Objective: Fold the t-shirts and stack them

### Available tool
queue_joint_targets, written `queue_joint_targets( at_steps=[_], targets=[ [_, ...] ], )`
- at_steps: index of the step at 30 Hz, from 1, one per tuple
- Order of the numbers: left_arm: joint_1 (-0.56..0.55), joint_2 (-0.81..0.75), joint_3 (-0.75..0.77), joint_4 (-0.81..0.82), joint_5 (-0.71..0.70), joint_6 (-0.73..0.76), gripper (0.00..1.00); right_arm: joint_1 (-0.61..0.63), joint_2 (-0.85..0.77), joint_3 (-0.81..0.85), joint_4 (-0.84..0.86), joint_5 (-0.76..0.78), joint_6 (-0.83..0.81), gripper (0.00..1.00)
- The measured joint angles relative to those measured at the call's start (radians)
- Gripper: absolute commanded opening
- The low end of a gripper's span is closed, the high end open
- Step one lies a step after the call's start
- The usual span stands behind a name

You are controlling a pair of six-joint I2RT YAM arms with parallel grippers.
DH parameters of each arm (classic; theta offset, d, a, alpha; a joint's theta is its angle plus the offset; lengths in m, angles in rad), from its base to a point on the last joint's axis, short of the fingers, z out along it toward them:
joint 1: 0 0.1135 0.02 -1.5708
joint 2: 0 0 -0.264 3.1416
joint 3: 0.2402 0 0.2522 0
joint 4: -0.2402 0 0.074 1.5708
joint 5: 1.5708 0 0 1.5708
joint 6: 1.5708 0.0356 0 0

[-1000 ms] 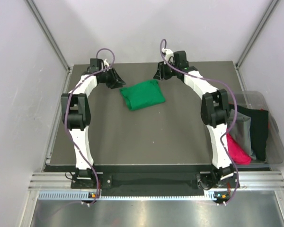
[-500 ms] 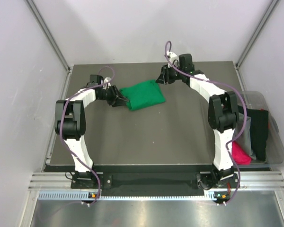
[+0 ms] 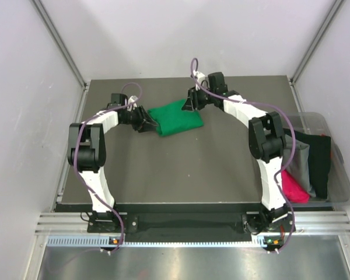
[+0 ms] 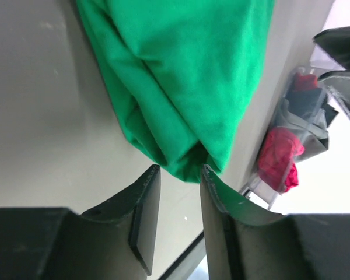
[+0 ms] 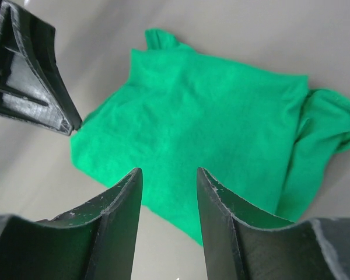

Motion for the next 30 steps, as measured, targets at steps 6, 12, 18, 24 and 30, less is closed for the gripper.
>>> queue_joint_targets(
  at_steps=[6, 12, 18, 24, 30],
  targets=[
    [0.000, 0.058, 0.018, -0.002, -0.008, 0.025, 0.32, 0.014, 0.059, 0.032, -0.015, 0.000, -0.002, 0.42],
    [0.000, 0.077, 0.018, 0.014, -0.003, 0.019, 0.15, 0.037, 0.103, 0.105, -0.026, 0.000, -0.006, 0.42],
    [-0.004, 0.117, 0.019, 0.089, 0.040, -0.037, 0.00, 0.053, 0.177, 0.198, -0.039, 0.006, 0.002, 0.42],
    [-0.018, 0.119, 0.014, 0.111, 0.061, -0.071, 0.25, 0.055, 0.258, 0.296, -0.071, 0.041, 0.013, 0.42],
    [-0.025, 0.017, -0.051, 0.093, 0.041, -0.085, 0.92, 0.055, 0.323, 0.368, -0.095, 0.077, 0.023, 0.42]
  ],
)
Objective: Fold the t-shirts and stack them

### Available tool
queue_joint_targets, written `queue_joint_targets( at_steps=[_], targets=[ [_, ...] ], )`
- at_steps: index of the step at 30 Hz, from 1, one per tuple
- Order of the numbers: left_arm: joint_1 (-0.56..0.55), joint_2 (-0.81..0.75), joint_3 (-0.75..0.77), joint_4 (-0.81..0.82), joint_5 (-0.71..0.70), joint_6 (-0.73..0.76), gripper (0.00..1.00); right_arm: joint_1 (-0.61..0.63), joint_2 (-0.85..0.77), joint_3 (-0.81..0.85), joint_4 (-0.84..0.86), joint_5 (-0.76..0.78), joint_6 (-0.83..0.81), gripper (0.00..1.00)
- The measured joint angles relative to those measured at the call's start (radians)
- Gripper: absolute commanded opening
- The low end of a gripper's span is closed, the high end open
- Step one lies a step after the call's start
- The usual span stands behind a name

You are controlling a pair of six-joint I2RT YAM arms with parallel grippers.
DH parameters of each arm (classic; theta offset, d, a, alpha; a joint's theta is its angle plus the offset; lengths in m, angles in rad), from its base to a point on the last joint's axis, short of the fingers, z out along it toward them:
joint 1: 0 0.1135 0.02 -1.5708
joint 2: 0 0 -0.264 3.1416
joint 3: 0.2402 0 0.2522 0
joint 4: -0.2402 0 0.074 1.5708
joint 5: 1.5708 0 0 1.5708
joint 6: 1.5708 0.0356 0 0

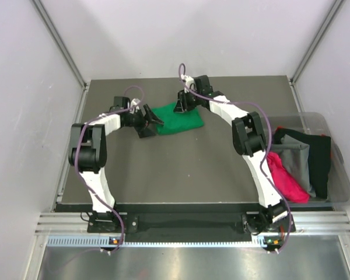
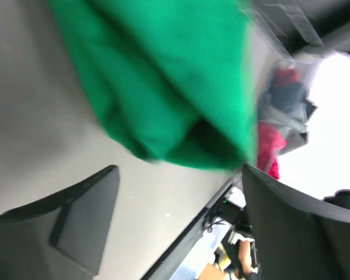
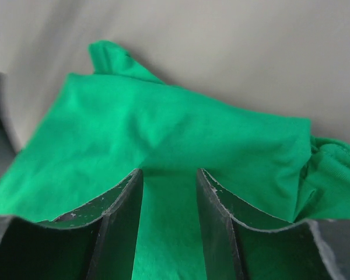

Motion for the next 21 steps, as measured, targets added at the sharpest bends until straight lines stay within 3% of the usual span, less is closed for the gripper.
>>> queue_joint_targets(
  at_steps=[3, 8, 21],
  targets=[
    [0.000, -0.092, -0.024, 0.003, 0.002, -0.018, 0.99, 0.001, 0.017, 0.009, -0.016, 0.013, -0.003, 0.42],
    [0.000, -0.169, -0.029, 0.042, 0.009, -0.045, 0.99, 0.002, -0.026, -0.043, -0.021, 0.028, -0.035, 0.43],
    [0.000, -0.061, -0.012, 0.014, -0.011, -0.009, 0.98, 0.002, -0.601, -0.555, 0.047, 0.082, -0.174, 0.43]
  ],
)
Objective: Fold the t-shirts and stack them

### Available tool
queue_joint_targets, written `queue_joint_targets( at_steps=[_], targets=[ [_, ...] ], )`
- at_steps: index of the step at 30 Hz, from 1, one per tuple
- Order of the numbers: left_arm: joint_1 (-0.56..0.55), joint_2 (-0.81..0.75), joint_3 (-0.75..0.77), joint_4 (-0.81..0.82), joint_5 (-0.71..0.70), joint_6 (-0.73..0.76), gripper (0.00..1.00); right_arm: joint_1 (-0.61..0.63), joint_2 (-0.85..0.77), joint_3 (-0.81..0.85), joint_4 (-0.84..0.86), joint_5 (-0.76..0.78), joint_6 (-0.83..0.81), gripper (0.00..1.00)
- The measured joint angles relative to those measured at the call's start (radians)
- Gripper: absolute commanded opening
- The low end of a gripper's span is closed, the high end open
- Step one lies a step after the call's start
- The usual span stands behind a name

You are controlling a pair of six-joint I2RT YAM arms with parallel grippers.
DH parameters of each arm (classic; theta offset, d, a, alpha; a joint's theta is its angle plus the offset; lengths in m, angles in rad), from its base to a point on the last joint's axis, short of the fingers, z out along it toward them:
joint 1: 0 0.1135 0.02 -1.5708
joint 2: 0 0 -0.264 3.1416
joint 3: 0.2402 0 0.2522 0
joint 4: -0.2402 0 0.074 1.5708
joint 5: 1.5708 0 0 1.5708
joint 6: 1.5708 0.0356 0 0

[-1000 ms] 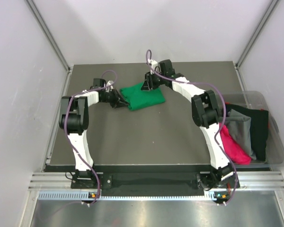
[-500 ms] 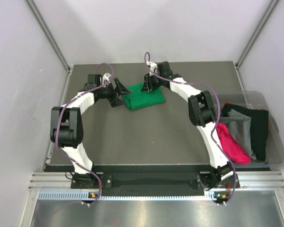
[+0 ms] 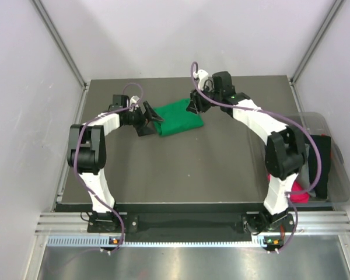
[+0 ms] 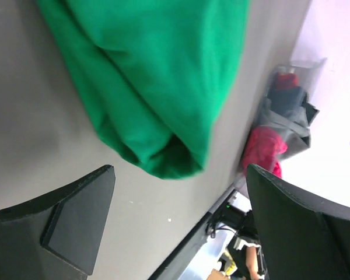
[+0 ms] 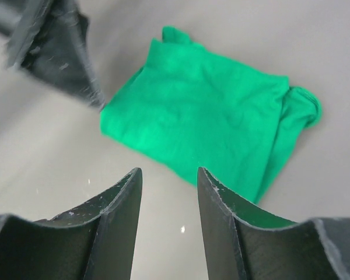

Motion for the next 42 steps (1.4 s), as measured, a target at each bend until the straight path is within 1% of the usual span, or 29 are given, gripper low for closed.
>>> queue_joint_targets(
  at_steps=[5, 10, 14, 18, 22, 25, 27, 29, 32, 33, 35, 39, 40, 41, 42],
  targets=[
    [0.000, 0.056, 0.041, -0.027, -0.029, 0.043, 0.97, 0.000, -0.105, -0.113, -0.043, 0.012, -0.096, 0.41],
    [0.000, 0.089, 0.080, -0.057, -0.063, 0.087, 0.97, 0.000, -0.199, -0.355, -0.043, 0.016, -0.126, 0.43],
    [0.000, 0.090, 0.082, -0.073, -0.081, 0.109, 0.98, 0.000, -0.244, -0.447, -0.044, 0.022, -0.137, 0.43],
    [0.000, 0.105, 0.084, -0.083, -0.095, 0.121, 0.99, -0.001, -0.262, -0.443, -0.021, -0.002, -0.136, 0.43],
    [-0.001, 0.134, 0.109, -0.089, -0.078, 0.120, 0.96, -0.001, -0.219, -0.369, -0.017, -0.040, -0.125, 0.42],
    [-0.005, 0.150, 0.125, -0.088, -0.076, 0.120, 0.89, 0.000, -0.135, -0.269, -0.001, -0.070, -0.105, 0.40],
    [-0.008, 0.164, 0.135, -0.086, -0.067, 0.120, 0.82, 0.003, -0.079, -0.214, 0.002, -0.082, -0.097, 0.40],
    [-0.011, 0.183, 0.151, -0.085, -0.055, 0.115, 0.80, 0.006, -0.033, -0.183, 0.001, -0.092, -0.092, 0.40],
    [-0.012, 0.215, 0.181, -0.082, -0.025, 0.104, 0.79, 0.017, 0.004, -0.179, -0.013, -0.099, -0.091, 0.40],
    [-0.012, 0.226, 0.190, -0.079, -0.014, 0.100, 0.78, 0.022, 0.011, -0.179, -0.020, -0.101, -0.091, 0.39],
    [-0.012, 0.245, 0.207, -0.074, 0.006, 0.087, 0.73, 0.030, 0.016, -0.179, -0.031, -0.103, -0.093, 0.39],
    [-0.013, 0.292, 0.234, -0.061, 0.031, 0.067, 0.43, 0.037, 0.016, -0.179, -0.035, -0.106, -0.095, 0.39],
    [-0.013, 0.310, 0.241, -0.058, 0.039, 0.064, 0.28, 0.037, 0.016, -0.179, -0.035, -0.106, -0.096, 0.39],
    [-0.013, 0.318, 0.245, -0.055, 0.047, 0.055, 0.20, 0.037, 0.015, -0.179, -0.034, -0.106, -0.098, 0.39],
    [-0.014, 0.327, 0.246, -0.055, 0.041, 0.054, 0.15, 0.037, 0.015, -0.179, -0.034, -0.105, -0.100, 0.39]
  ],
)
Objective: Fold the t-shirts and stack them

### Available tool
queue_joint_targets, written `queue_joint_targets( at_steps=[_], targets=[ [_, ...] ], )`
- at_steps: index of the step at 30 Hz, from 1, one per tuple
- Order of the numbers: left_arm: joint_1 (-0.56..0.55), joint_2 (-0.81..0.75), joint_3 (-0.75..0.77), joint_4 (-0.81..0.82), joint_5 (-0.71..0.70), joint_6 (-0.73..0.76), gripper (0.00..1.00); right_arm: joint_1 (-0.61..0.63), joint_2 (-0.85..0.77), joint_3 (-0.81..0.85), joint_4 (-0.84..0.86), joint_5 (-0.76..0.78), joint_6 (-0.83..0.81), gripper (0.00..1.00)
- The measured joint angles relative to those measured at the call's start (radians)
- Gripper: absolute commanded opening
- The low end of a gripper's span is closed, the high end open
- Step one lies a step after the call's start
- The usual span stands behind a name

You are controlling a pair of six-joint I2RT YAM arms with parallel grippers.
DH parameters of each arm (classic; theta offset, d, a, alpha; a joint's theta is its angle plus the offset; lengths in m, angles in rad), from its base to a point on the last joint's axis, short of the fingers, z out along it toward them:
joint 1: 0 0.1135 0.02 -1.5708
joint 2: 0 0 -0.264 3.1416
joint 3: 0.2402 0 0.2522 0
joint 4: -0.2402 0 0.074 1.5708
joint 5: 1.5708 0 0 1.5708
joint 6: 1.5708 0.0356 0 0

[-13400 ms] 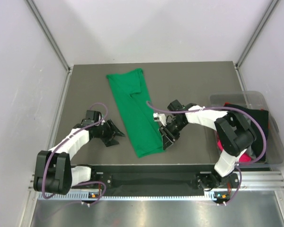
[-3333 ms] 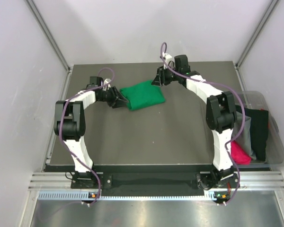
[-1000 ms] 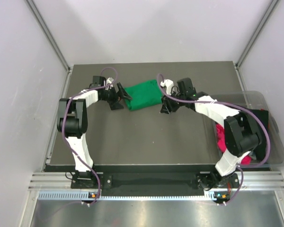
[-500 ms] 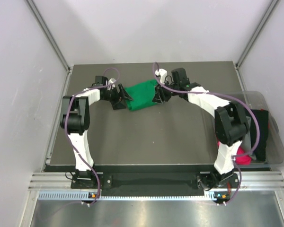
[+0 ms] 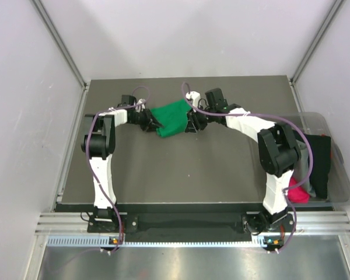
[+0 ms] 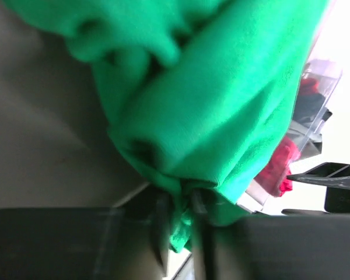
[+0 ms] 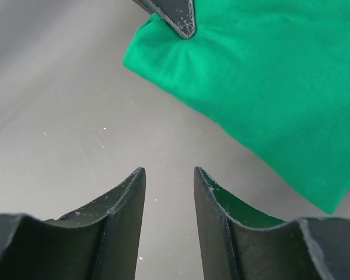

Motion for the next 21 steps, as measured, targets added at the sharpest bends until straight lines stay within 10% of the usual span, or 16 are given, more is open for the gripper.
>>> queue_joint_targets(
  at_steps=[2, 21],
  targets=[
    [0.000, 0.010, 0.003, -0.002, 0.003, 0.005, 0.00, 0.000, 0.000, 0.000, -0.004, 0.003, -0.010, 0.39],
    [0.010, 0.010, 0.462, -0.599, -0.520, 0.647, 0.00, -0.002, -0.607, -0.354, -0.014, 0.247, -0.224, 0.40]
  ],
)
